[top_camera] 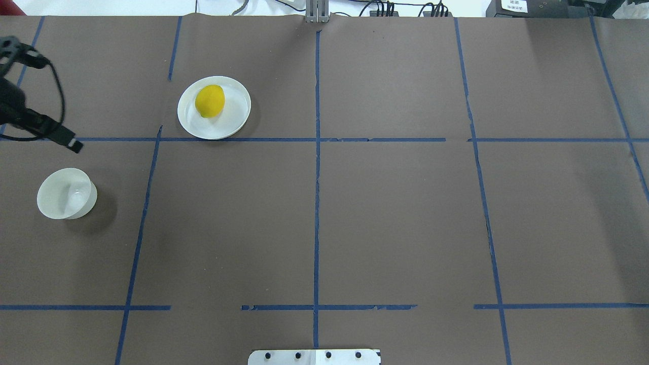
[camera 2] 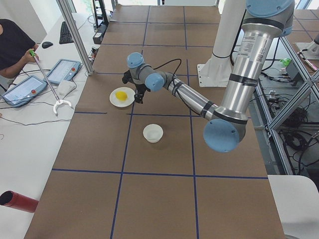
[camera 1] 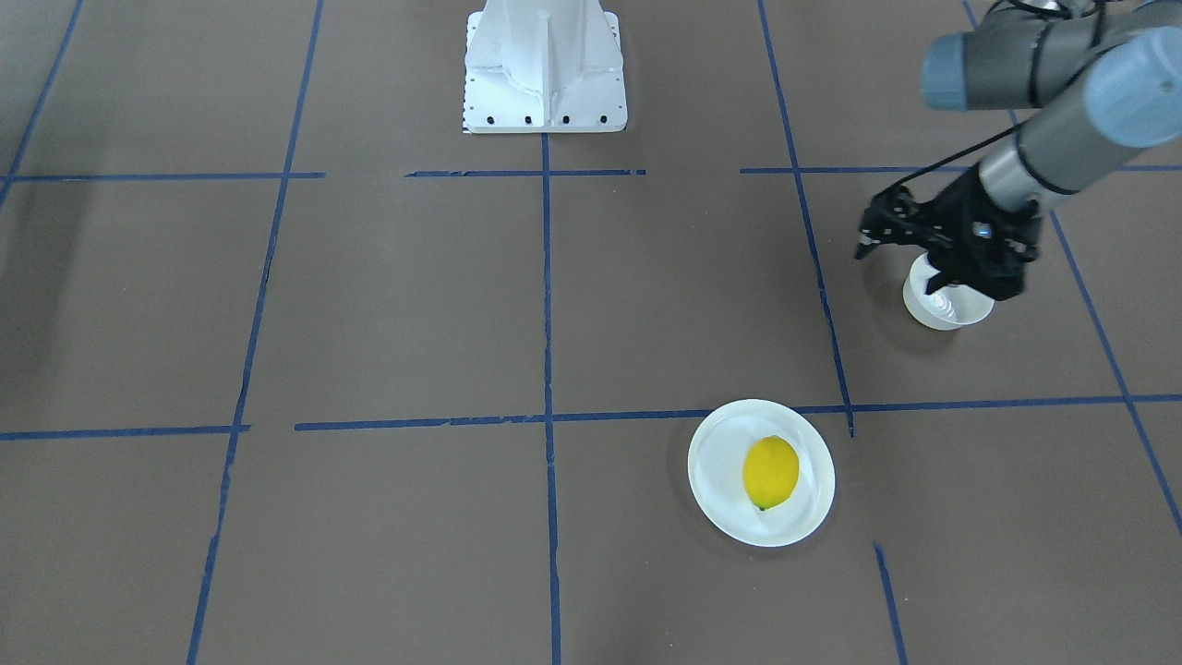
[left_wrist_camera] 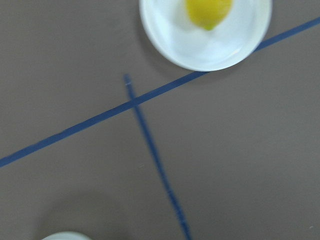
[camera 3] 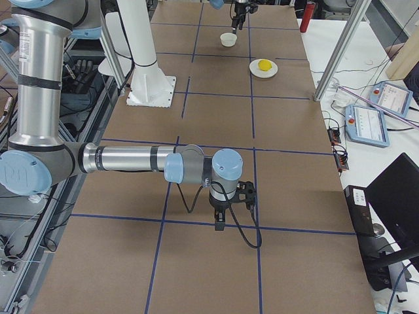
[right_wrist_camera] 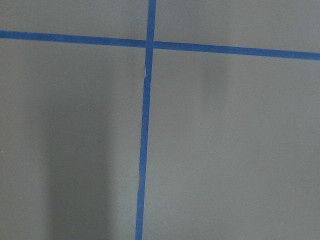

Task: Move lemon from plate to bowl
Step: 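Move the left gripper over the yellow lemon on the white plate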

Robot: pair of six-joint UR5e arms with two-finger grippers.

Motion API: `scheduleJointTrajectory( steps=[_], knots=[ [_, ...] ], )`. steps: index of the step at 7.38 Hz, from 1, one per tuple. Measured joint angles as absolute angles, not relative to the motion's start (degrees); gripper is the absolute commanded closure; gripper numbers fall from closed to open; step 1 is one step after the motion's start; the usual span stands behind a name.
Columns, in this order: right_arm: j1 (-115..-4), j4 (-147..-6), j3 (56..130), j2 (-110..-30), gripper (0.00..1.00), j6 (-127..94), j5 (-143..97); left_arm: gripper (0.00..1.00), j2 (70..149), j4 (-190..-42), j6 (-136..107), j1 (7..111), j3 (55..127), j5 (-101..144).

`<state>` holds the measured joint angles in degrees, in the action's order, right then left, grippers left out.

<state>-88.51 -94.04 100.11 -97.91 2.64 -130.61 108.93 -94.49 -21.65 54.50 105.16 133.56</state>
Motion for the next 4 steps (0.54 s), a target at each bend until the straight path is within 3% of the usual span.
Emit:
scheduleJointTrajectory(
  steps=[2, 4],
  knots=[
    [-88.5, -94.0, 100.1, -97.9, 0.0, 2.6, -130.6, 0.01, 117.9, -95.2, -23.9, 50.0, 98.8, 127.4],
    [-88.5, -94.0, 100.1, -97.9, 0.0, 2.6, -130.6, 0.01, 121.9, -99.6, -24.3, 49.3, 90.3, 120.3]
  ],
)
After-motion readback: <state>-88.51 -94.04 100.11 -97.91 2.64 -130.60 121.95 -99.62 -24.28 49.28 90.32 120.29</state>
